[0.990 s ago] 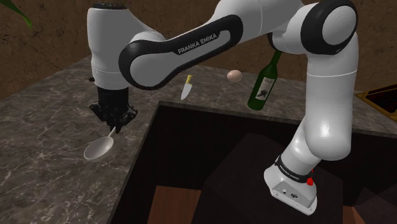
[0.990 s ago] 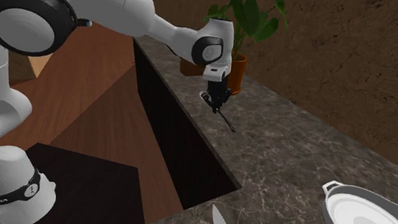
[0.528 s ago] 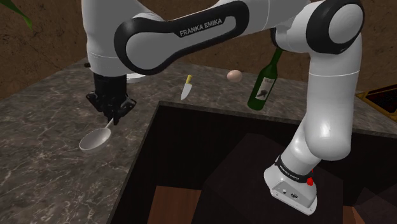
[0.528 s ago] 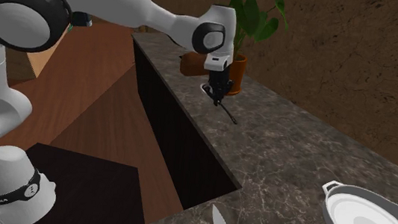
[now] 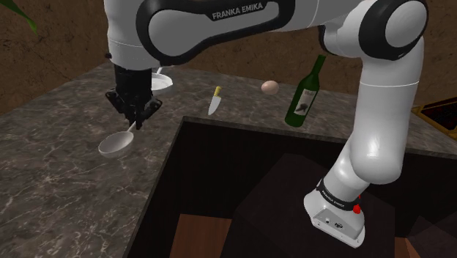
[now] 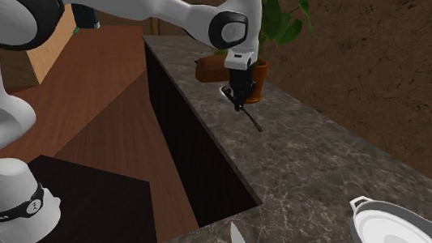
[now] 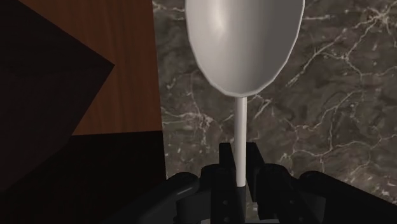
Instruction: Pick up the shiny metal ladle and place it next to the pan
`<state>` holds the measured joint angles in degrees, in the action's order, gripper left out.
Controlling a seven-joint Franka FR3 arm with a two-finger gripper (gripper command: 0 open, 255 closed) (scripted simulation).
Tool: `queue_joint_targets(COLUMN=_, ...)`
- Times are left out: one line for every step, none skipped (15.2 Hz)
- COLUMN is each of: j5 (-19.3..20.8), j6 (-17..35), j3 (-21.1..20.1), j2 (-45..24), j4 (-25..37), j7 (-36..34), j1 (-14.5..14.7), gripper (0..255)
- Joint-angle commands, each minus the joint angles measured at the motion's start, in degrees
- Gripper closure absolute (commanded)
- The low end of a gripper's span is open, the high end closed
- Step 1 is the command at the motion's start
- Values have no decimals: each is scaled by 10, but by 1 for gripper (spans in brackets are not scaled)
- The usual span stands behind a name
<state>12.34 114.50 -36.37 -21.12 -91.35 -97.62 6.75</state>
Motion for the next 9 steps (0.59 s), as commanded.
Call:
queue_joint_targets(j5=-13, j6=7, j3=2, j2=16, j4=-19, j7=27, j1=-25, gripper=255)
queue_joint_targets(j5=-19, j6=10, j3=4, j2=22, j4=-27, j7=41, j1=-37, gripper=255)
queue_joint_targets(j5=-24, j6=12, j3=6, j2=28, j4=-35, j7=56, j1=-48, gripper=255)
queue_joint_targets(j5=-30, j6=14, j3=8, j2=34, j4=-41, j7=70, j1=-60, gripper=255)
queue_joint_targets(j5=-35, j6=15, j3=11, j2=39, j4=-47, j7=84, j1=-71, gripper=255)
queue_joint_targets(j5=-40, j6=17, j3=13, j2=43, j4=-51, j7=98, j1=-81, gripper=255)
queue_joint_targets(j5=-44, j6=18, j3=16, j2=47, j4=-55, j7=113, j1=-92, gripper=255)
queue_joint_targets(j5=-49, j6=18, j3=19, j2=51, j4=-59, j7=127, j1=-102, gripper=255)
queue_joint_targets(j5=-53, j6=19, j3=22, j2=53, j4=-61, j7=140, j1=-111, gripper=255)
